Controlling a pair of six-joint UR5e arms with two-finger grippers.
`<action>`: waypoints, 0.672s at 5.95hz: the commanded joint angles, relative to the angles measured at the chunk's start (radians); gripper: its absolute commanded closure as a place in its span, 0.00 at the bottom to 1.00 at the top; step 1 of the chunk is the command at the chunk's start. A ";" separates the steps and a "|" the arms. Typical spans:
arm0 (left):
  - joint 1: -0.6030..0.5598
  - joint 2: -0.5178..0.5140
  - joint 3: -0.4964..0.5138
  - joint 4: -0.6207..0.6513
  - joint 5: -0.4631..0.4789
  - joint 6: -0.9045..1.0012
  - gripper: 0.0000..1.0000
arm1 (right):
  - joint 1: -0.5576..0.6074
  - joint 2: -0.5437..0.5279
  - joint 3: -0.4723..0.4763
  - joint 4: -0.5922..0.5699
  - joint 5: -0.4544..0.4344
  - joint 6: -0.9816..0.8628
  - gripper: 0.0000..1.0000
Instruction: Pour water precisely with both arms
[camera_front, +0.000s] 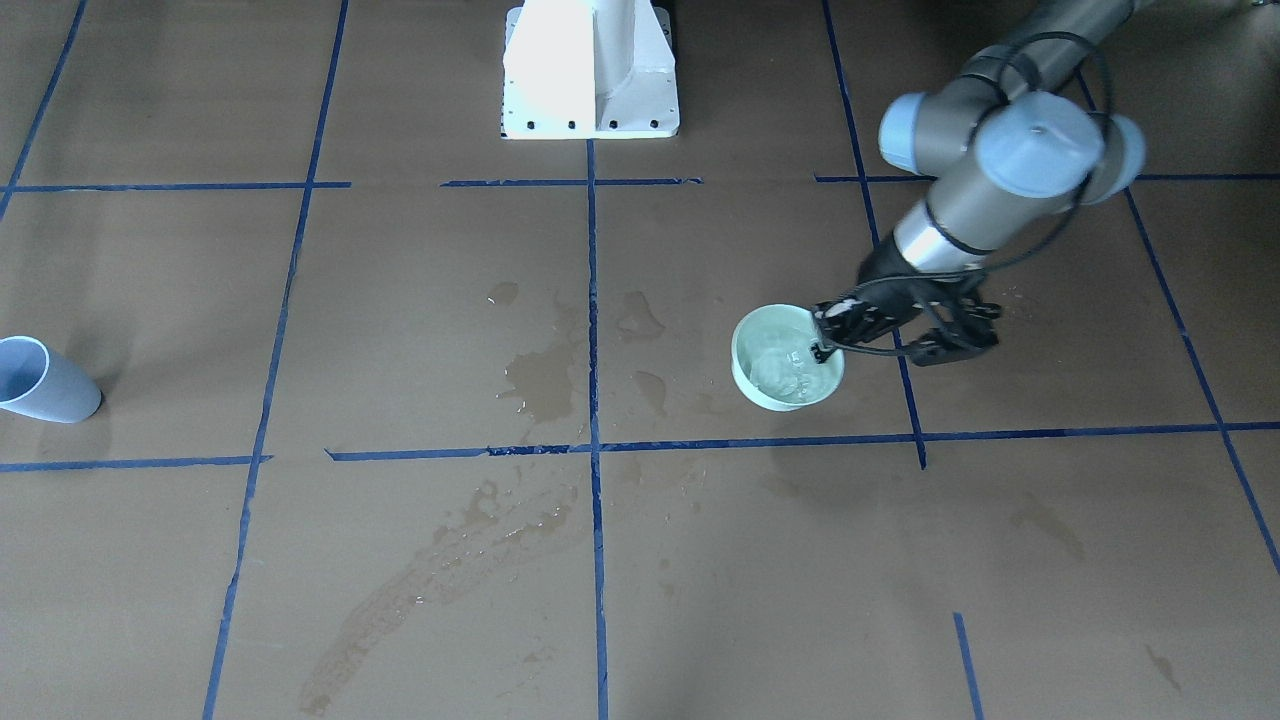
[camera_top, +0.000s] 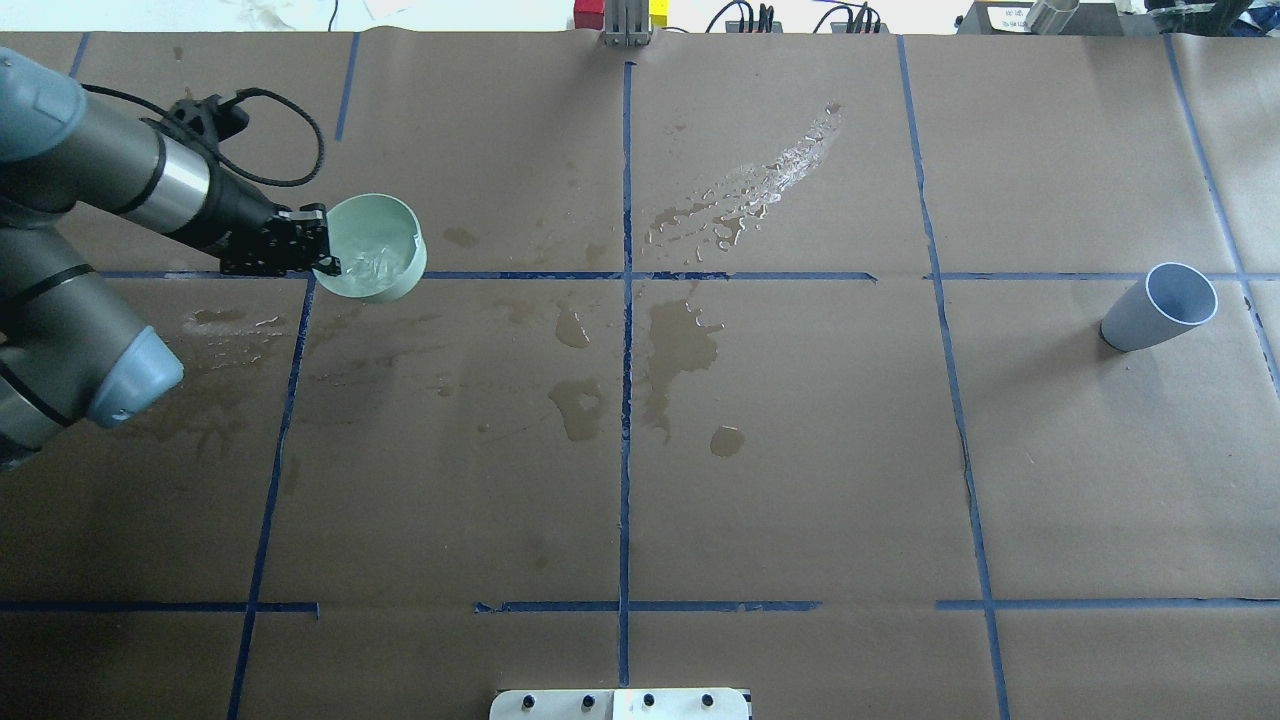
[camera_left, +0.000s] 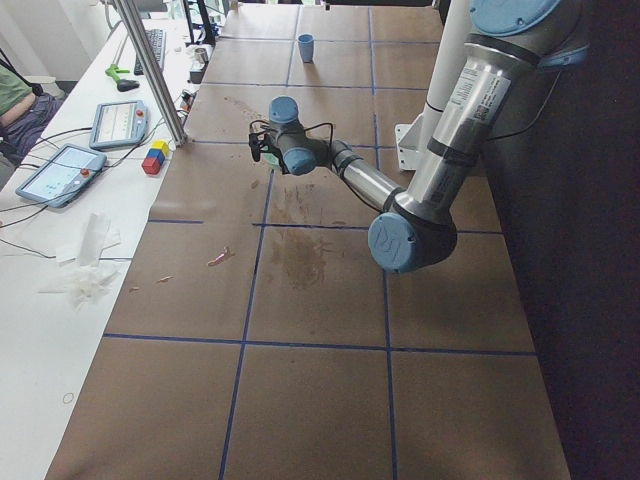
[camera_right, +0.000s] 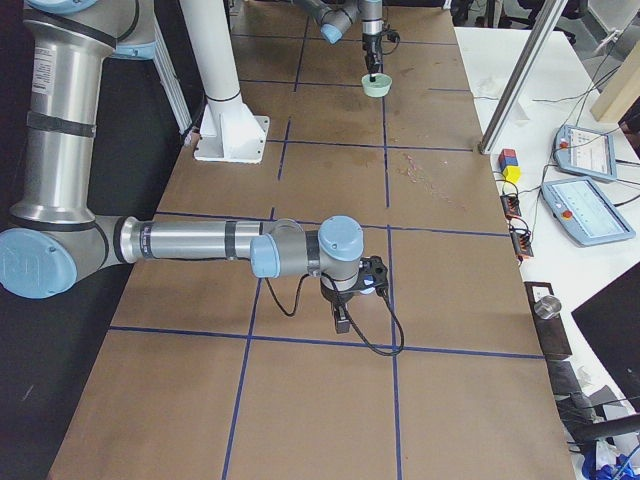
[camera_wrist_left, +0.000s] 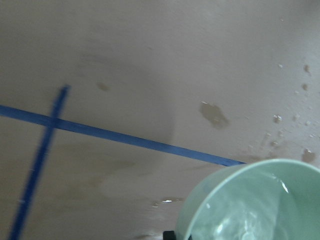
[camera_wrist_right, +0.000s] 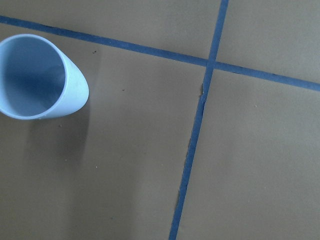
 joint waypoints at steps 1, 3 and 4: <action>0.175 -0.137 0.041 0.076 0.171 -0.118 1.00 | 0.001 0.000 -0.004 0.000 -0.001 0.000 0.00; 0.232 -0.239 0.166 0.073 0.242 -0.155 1.00 | 0.000 0.000 -0.005 0.000 -0.001 0.000 0.00; 0.236 -0.256 0.203 0.072 0.245 -0.154 1.00 | 0.000 0.000 -0.005 0.000 -0.001 0.000 0.00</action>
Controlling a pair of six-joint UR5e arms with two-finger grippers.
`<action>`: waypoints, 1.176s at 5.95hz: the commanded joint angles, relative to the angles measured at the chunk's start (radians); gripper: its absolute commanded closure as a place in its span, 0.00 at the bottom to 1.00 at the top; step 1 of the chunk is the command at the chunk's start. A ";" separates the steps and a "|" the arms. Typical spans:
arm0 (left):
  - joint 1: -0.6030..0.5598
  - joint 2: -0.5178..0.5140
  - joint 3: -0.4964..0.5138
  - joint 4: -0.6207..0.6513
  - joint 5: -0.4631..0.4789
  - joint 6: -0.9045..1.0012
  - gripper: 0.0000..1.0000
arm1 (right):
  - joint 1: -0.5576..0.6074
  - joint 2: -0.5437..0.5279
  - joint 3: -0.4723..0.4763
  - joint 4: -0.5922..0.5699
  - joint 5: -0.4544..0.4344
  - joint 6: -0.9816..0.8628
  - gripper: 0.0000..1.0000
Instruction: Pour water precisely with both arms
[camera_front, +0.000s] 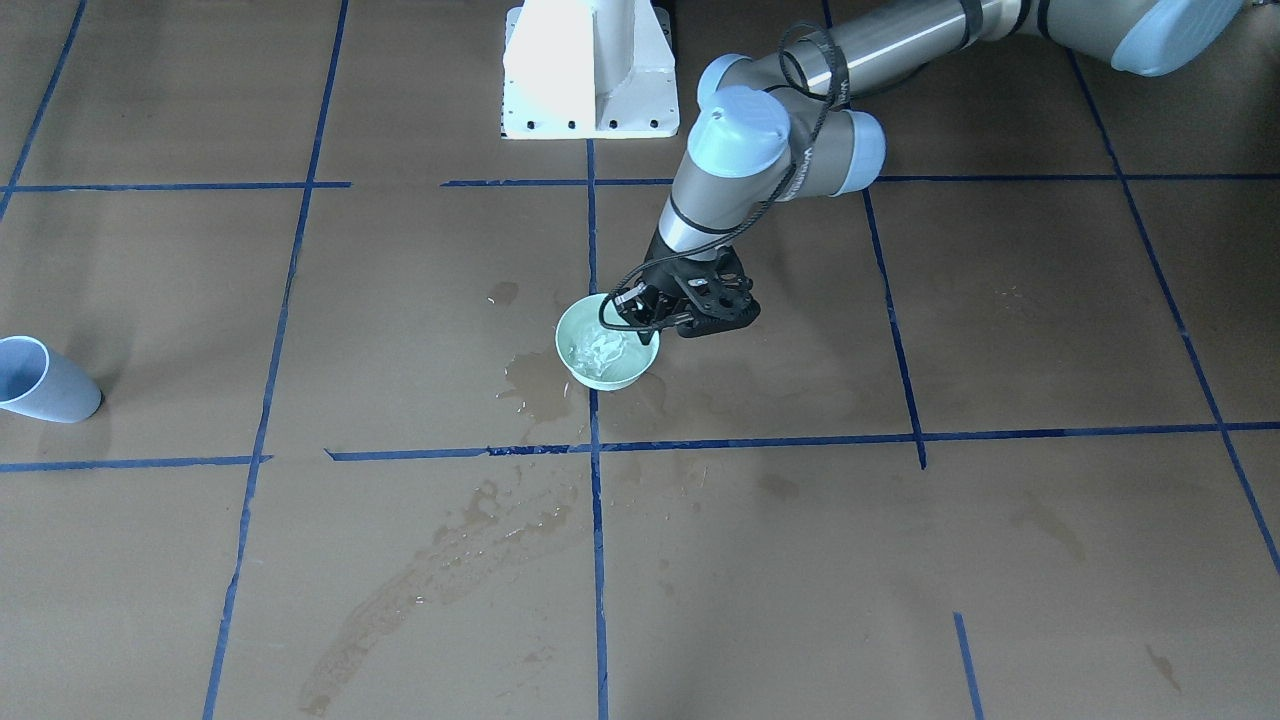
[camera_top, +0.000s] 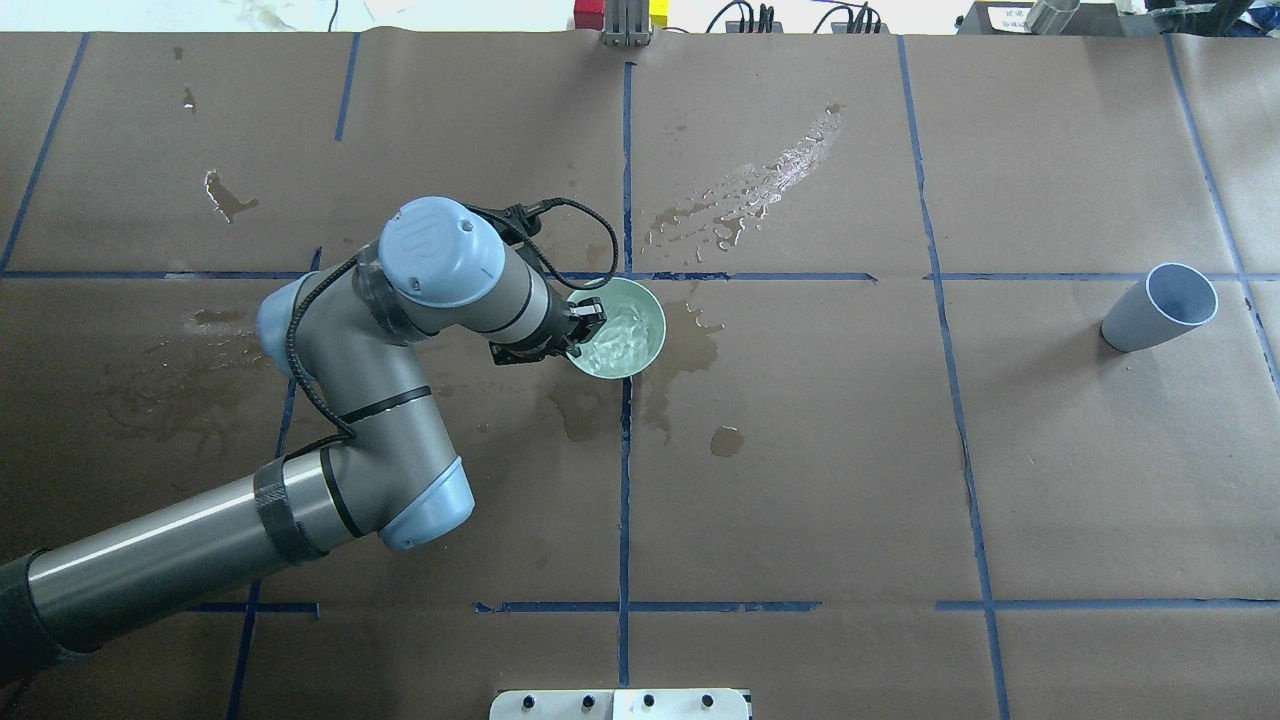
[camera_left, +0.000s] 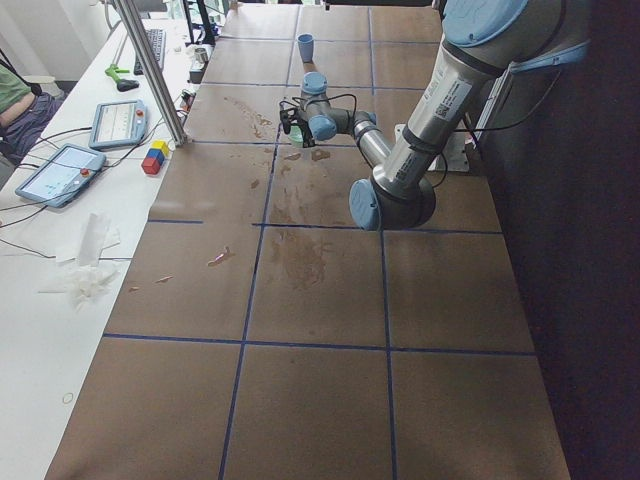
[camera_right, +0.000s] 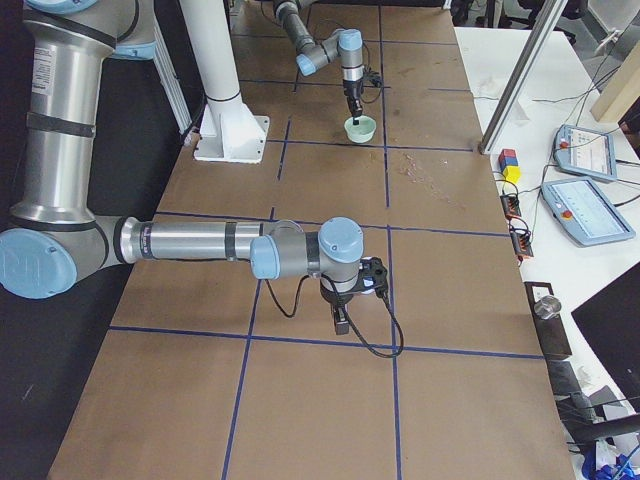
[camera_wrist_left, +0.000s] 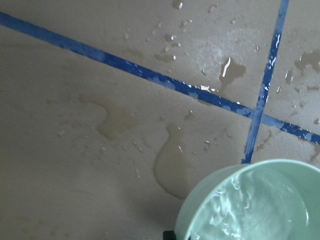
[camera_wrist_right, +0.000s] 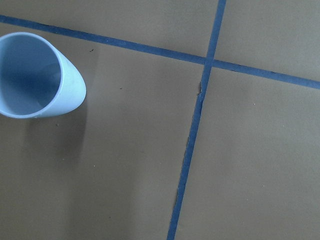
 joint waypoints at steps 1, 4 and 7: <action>0.014 -0.030 0.068 -0.004 0.013 0.001 1.00 | -0.001 0.000 0.000 0.000 0.000 0.000 0.00; 0.019 -0.033 0.083 -0.001 0.011 0.030 0.01 | -0.001 0.000 0.000 0.000 0.000 -0.001 0.00; -0.096 -0.001 -0.034 0.058 -0.155 0.112 0.00 | 0.001 0.003 0.011 0.002 0.003 -0.003 0.00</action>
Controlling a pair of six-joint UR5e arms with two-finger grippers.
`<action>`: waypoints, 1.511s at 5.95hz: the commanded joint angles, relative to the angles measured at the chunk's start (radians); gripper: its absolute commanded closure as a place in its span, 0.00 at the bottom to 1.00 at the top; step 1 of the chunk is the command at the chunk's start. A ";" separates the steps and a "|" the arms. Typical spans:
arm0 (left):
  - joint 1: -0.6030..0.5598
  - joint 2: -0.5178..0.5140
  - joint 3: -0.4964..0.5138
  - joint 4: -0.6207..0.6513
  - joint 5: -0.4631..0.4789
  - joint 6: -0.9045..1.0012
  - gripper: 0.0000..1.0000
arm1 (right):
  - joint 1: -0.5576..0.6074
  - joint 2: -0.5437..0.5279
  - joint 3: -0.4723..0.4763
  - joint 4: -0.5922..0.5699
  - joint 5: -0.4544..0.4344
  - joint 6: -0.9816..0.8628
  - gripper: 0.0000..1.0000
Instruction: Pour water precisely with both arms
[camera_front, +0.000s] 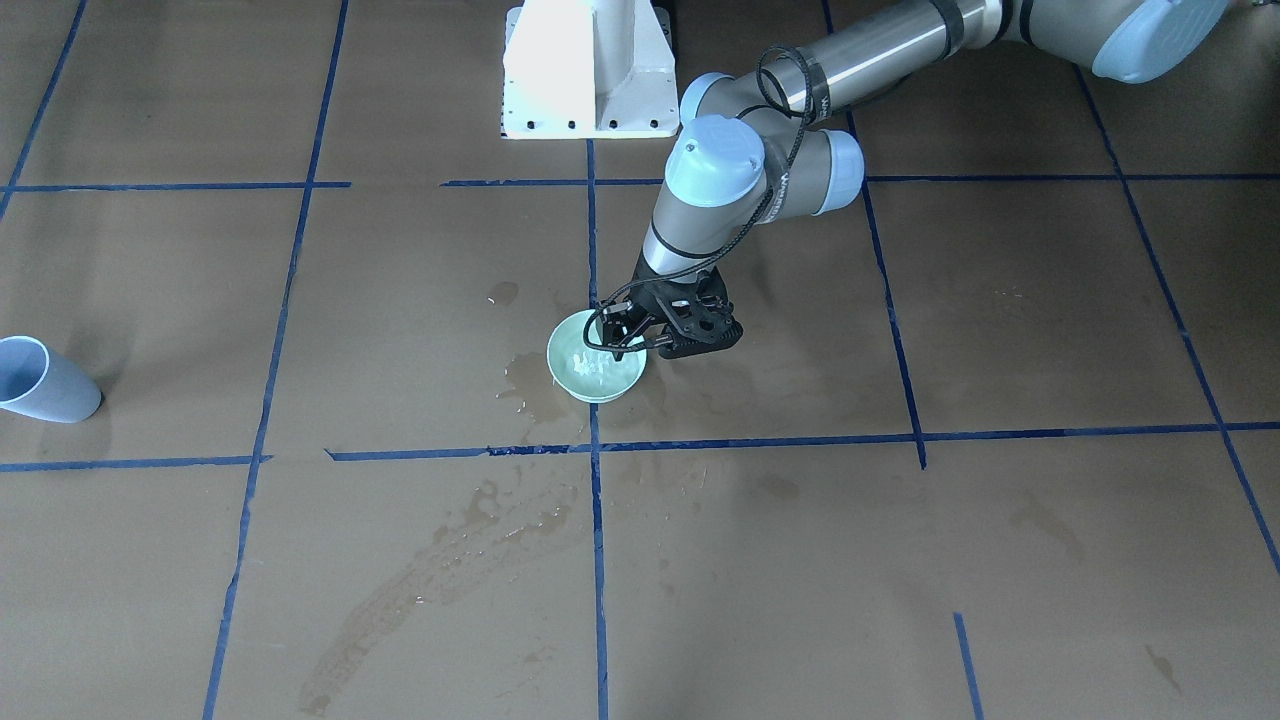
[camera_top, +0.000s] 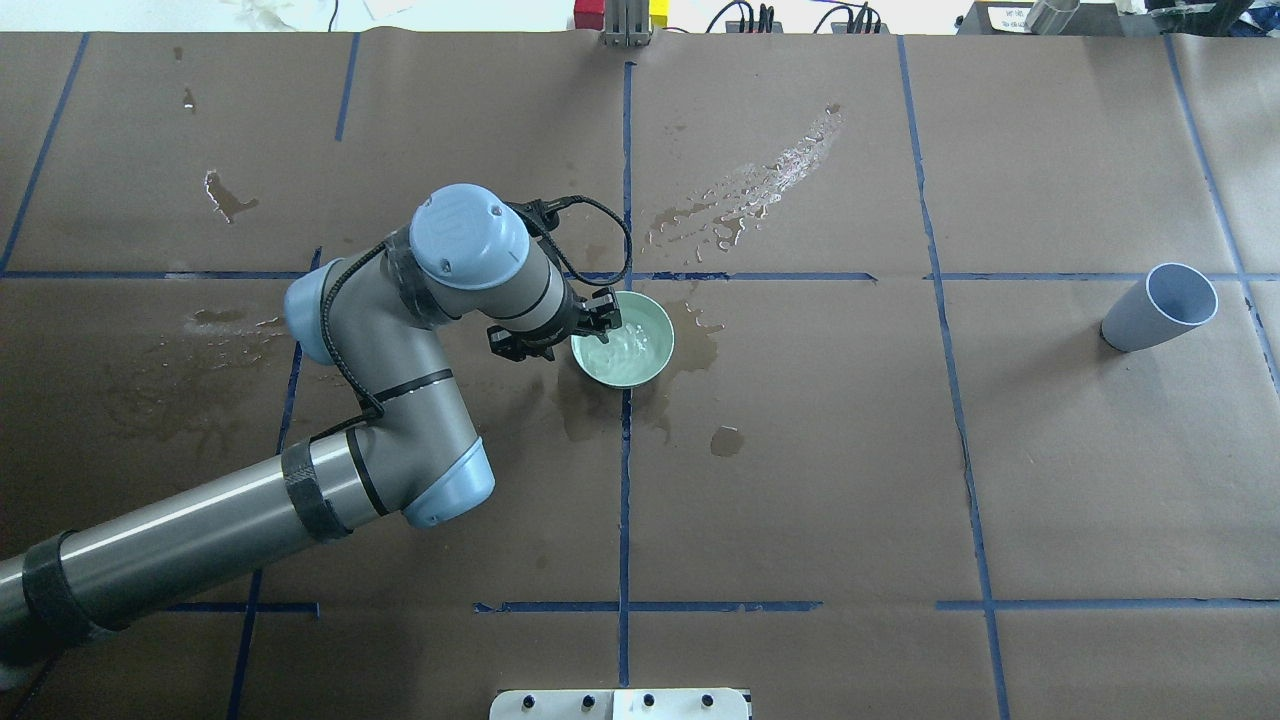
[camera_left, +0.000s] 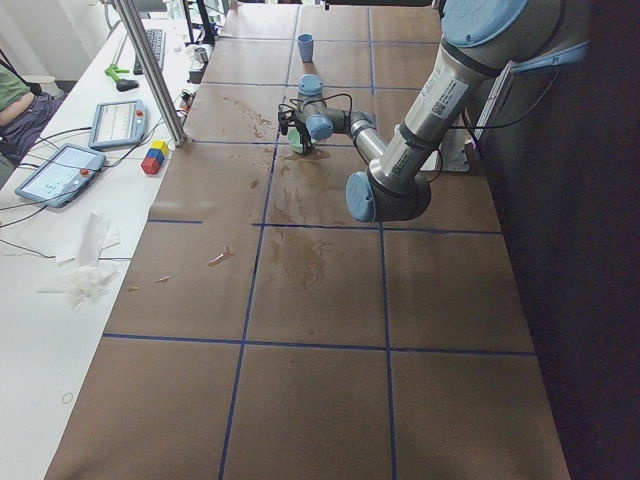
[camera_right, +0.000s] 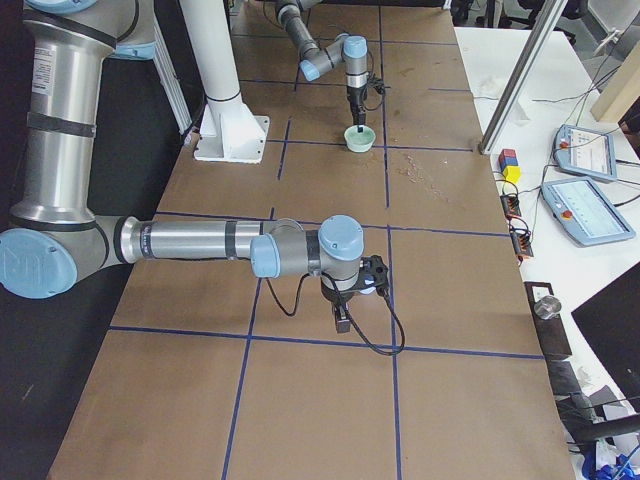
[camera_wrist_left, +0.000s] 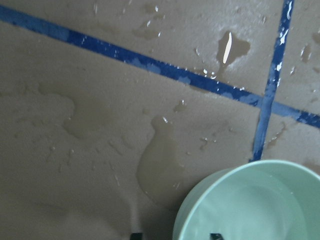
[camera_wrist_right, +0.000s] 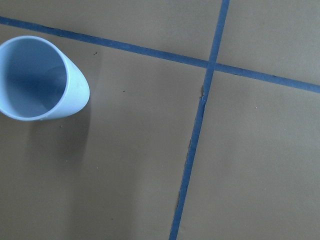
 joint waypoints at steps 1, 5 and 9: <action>-0.065 0.082 -0.159 0.110 -0.084 0.128 0.00 | -0.001 0.000 0.024 0.000 0.004 0.004 0.00; -0.140 0.186 -0.285 0.195 -0.142 0.339 0.00 | -0.036 0.006 0.071 0.176 0.029 0.269 0.00; -0.137 0.186 -0.282 0.195 -0.137 0.335 0.00 | -0.308 -0.043 0.074 0.579 -0.162 0.744 0.01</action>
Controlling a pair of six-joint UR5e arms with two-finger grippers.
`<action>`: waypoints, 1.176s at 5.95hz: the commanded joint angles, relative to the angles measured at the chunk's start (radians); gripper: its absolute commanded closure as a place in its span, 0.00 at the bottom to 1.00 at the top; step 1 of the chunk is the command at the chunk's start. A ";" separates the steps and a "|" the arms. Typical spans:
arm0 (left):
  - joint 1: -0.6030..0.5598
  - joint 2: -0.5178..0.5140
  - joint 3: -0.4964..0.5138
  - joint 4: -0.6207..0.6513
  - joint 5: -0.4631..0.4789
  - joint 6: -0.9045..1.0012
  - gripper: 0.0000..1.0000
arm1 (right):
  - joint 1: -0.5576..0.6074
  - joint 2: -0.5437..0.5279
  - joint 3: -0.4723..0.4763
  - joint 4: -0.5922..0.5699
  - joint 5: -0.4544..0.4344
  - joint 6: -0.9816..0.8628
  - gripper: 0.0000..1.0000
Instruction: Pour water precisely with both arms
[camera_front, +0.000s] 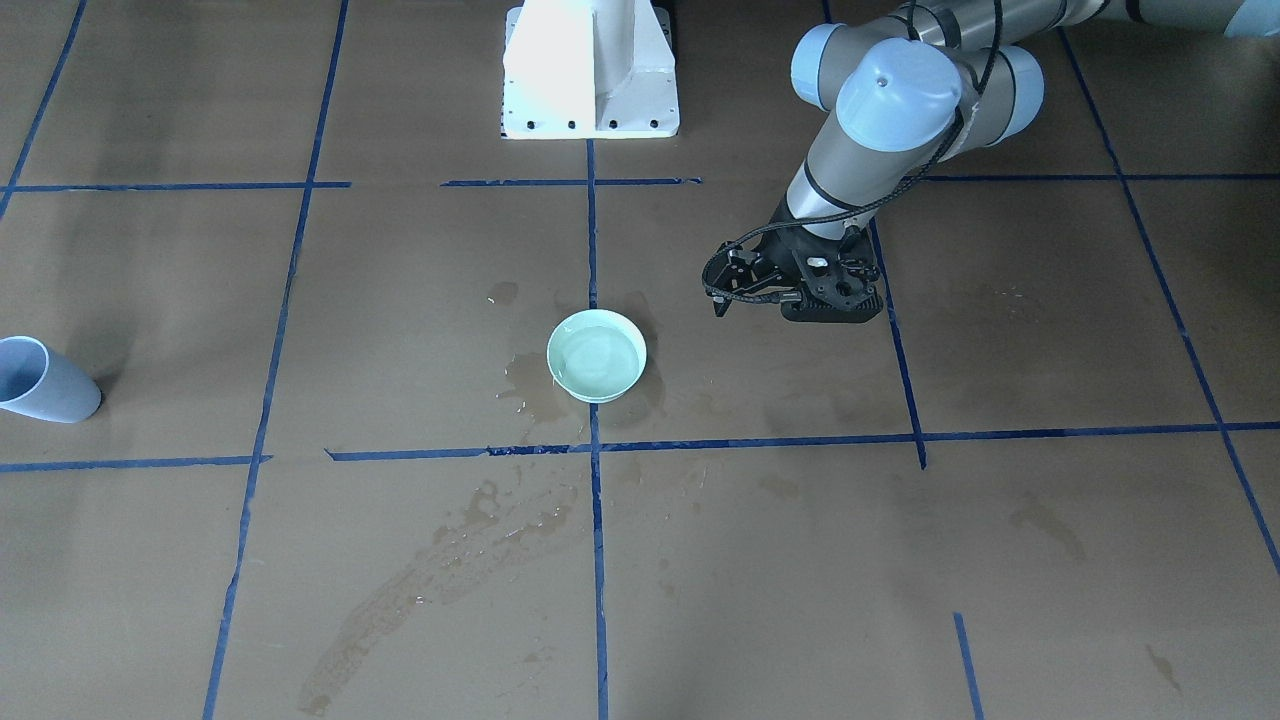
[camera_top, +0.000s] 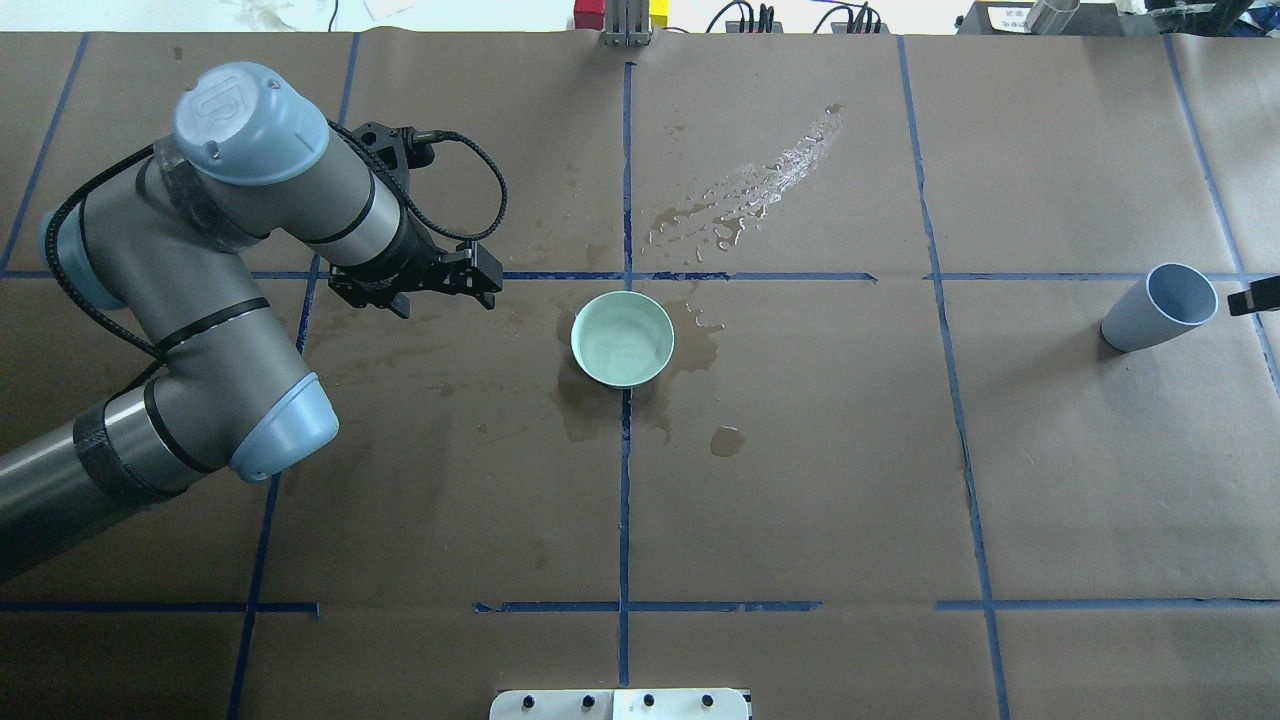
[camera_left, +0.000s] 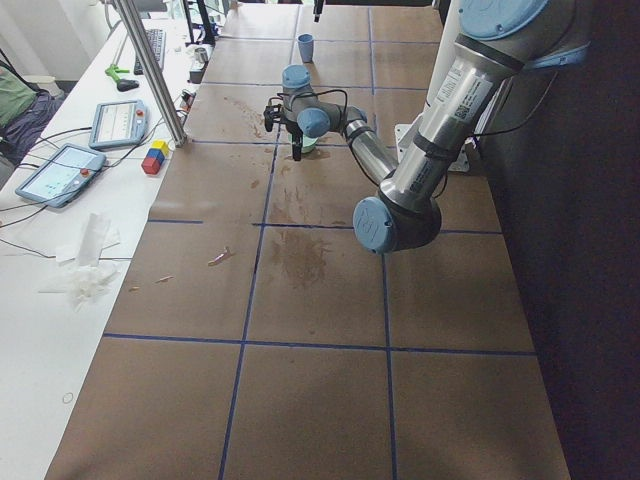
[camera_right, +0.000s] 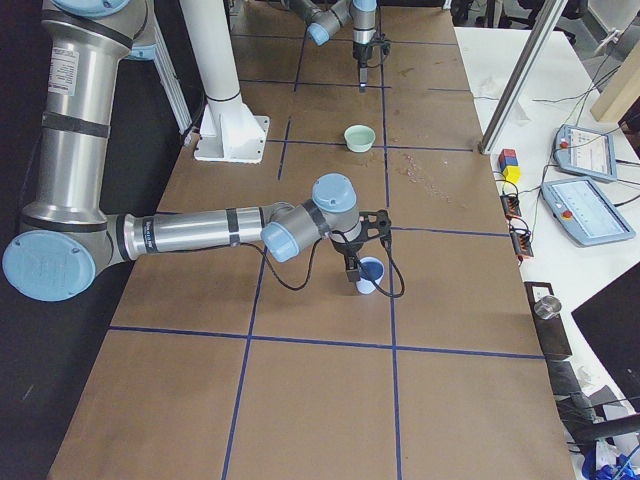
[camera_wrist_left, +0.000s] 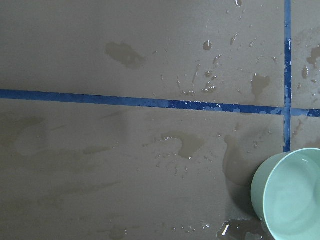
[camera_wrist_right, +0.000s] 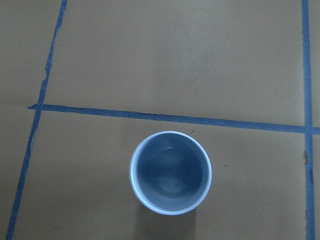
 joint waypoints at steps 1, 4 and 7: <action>0.000 0.000 0.001 0.000 0.000 -0.003 0.00 | -0.152 -0.071 -0.001 0.229 -0.168 0.187 0.01; 0.000 0.002 0.001 0.000 0.002 -0.006 0.00 | -0.395 -0.148 -0.138 0.589 -0.525 0.338 0.01; 0.000 0.002 0.000 0.000 0.002 -0.006 0.00 | -0.611 -0.142 -0.250 0.718 -0.894 0.436 0.00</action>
